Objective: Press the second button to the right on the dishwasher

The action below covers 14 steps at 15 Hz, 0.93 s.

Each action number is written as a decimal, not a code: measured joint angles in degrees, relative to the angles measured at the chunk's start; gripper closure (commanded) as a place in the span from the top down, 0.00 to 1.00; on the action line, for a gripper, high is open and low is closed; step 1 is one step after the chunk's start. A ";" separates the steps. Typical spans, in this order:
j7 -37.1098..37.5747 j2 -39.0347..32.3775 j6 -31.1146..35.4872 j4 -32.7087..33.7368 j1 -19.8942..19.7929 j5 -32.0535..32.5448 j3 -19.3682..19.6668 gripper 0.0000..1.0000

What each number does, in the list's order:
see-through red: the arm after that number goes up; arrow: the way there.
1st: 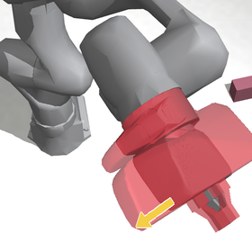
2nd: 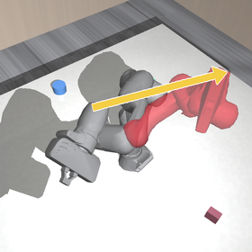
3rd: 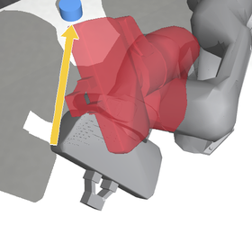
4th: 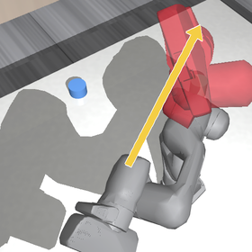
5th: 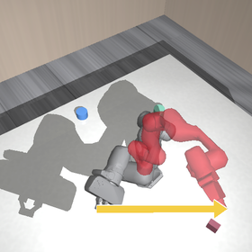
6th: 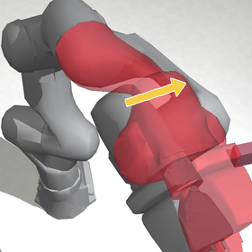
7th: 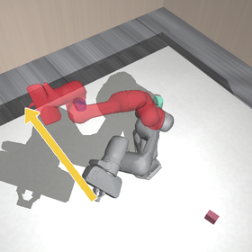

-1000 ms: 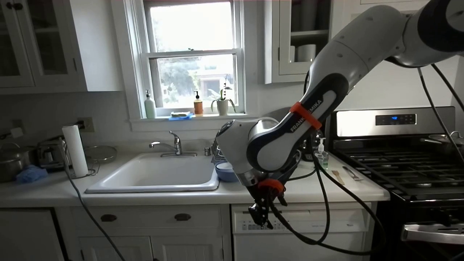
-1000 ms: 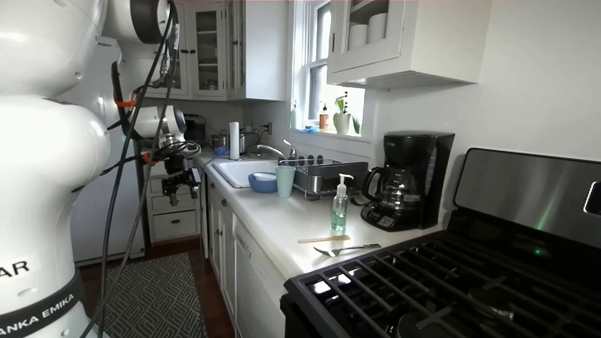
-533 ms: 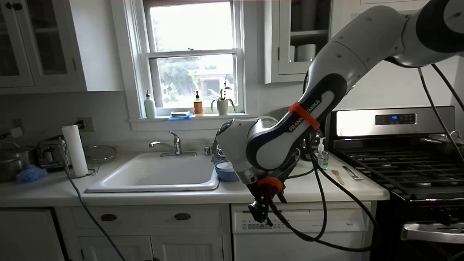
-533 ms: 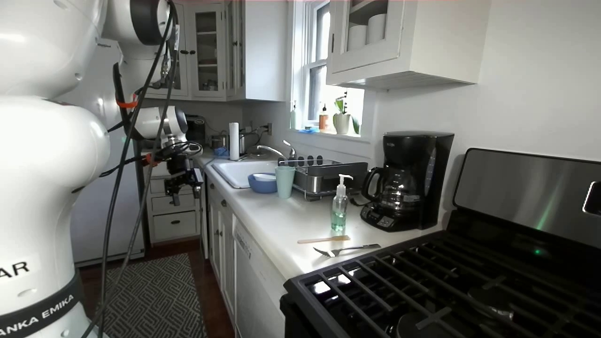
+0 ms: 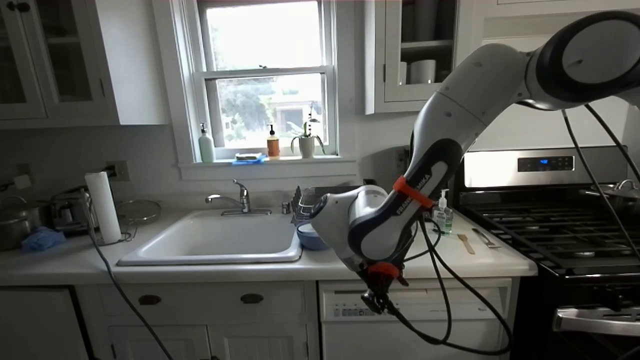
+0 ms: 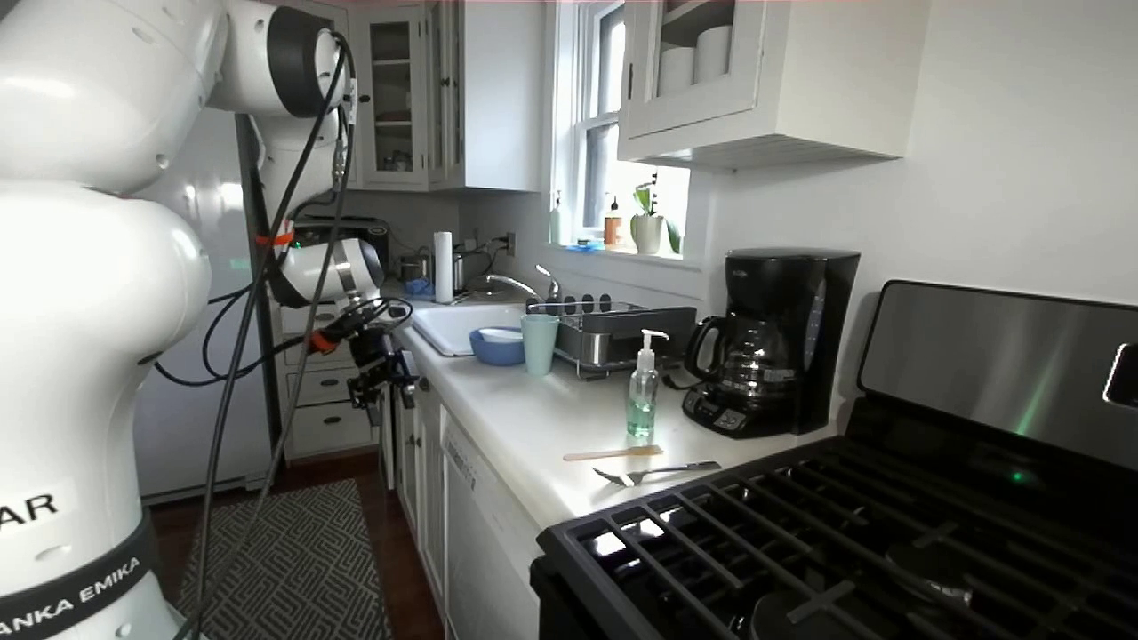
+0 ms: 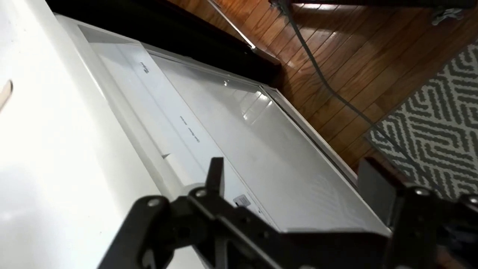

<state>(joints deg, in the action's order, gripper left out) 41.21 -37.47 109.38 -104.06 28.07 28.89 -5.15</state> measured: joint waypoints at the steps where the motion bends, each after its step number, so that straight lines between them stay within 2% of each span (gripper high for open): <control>1: 0.35 -1.23 -0.21 0.35 0.34 0.75 0.55 0.53; 8: 2.53 -8.15 -4.53 3.82 5.43 5.58 1.67 0.04; 9: 2.61 -8.75 -4.55 3.98 6.13 6.59 1.73 0.01; 14: 2.68 -10.99 -4.33 4.21 7.44 12.48 2.79 0.00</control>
<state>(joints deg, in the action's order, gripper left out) 43.88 -48.46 105.05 -99.84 35.51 41.37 -2.36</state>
